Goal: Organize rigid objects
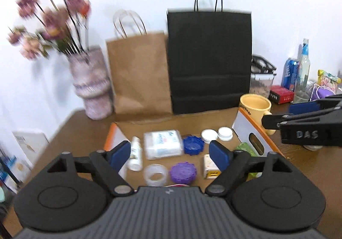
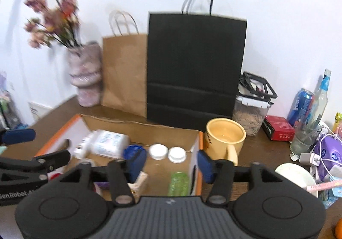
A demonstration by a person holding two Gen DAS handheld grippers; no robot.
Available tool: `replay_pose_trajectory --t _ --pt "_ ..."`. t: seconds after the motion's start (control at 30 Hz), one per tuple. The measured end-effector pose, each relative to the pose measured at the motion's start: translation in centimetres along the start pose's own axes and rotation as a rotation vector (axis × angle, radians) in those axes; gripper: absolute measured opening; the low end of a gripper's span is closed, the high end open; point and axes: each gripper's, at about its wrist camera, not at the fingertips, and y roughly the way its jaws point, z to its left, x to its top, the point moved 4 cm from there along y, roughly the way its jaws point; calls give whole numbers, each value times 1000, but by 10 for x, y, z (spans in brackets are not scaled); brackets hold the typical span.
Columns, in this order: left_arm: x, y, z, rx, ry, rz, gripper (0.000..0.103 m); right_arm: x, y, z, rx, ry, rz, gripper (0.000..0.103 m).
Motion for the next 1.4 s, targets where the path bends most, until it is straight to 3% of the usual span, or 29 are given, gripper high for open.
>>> replay_pose_trajectory --t 0.17,0.23,0.3,0.63,0.77,0.97,1.13,1.4 --pt "-19 -69 18 8 13 -146 93 -26 -61 18 10 -13 -141 65" --pt "-29 -96 24 -5 6 -196 97 -40 -87 25 0 -6 -214 83" --pt "-43 -125 32 -5 -9 -247 98 -57 -112 32 -22 -7 -279 91" --pt "-125 -229 63 53 -66 -375 102 -145 -202 84 -26 -52 -389 92" --pt "-158 -255 73 54 -118 -357 103 -173 -226 96 -11 -39 -388 96" --pt "-201 -282 71 44 -110 -330 103 -211 -260 116 -1 -73 -386 99" --pt "-224 -293 68 21 -129 -289 103 -234 -280 130 18 -63 -370 100" --pt "-253 -330 65 45 -156 -246 103 -282 -318 142 35 -13 -310 100"
